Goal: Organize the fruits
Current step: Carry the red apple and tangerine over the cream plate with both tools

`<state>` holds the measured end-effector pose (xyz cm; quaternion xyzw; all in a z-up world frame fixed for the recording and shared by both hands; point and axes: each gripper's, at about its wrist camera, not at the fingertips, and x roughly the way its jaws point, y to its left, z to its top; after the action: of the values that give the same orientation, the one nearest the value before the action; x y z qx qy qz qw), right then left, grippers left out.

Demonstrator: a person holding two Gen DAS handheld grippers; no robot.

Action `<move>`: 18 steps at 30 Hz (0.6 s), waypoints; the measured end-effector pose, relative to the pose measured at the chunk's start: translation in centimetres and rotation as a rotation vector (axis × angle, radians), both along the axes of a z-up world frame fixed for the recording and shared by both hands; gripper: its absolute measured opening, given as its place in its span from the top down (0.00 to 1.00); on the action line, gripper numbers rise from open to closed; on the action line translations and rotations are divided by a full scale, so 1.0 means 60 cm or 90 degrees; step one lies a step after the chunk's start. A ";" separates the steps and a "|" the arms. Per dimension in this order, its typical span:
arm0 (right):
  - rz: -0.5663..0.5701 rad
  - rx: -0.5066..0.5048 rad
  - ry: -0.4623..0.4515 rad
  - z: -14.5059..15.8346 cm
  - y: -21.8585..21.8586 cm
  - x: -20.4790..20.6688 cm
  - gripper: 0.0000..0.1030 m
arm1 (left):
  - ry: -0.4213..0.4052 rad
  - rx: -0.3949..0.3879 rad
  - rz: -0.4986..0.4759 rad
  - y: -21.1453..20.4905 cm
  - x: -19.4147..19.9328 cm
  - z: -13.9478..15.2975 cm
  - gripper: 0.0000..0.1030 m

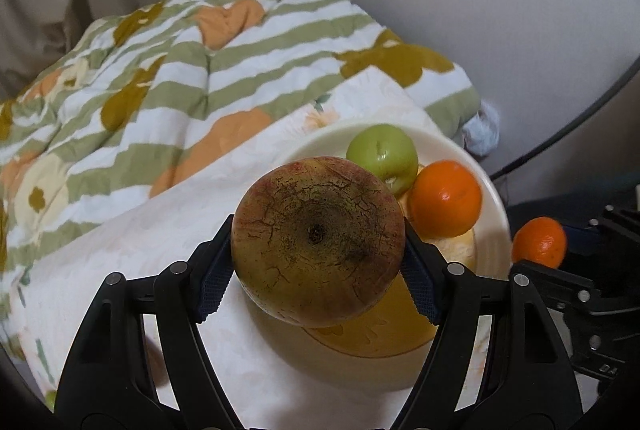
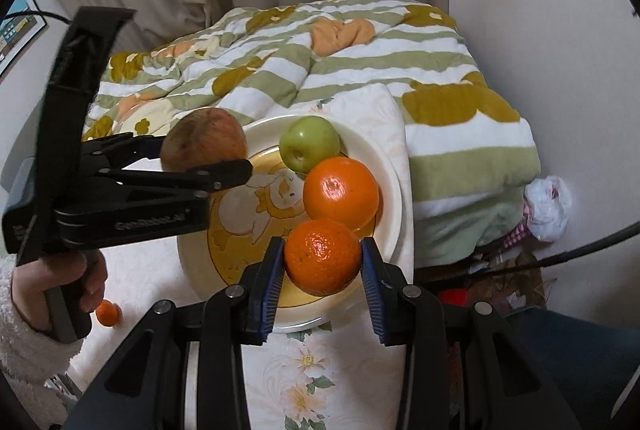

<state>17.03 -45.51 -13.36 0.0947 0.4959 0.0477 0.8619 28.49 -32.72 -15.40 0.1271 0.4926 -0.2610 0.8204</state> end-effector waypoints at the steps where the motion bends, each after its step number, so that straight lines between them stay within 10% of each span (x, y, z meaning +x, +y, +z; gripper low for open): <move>1: -0.004 -0.001 0.003 -0.002 0.001 -0.001 0.66 | 0.002 0.004 -0.006 -0.003 0.002 -0.005 0.21; 11: -0.046 0.005 0.018 -0.014 -0.004 0.000 0.66 | 0.002 0.045 -0.053 -0.026 0.006 -0.036 0.19; 14: -0.052 0.001 0.017 -0.012 -0.006 -0.004 0.66 | -0.034 0.023 -0.065 -0.026 -0.001 -0.014 0.00; 18: -0.061 -0.003 0.013 -0.004 -0.013 -0.012 0.66 | -0.055 0.021 -0.067 -0.024 -0.004 0.007 0.00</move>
<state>16.34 -46.31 -13.63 0.1169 0.4999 0.0047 0.8582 28.27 -34.18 -14.97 0.1777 0.4535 -0.2898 0.8239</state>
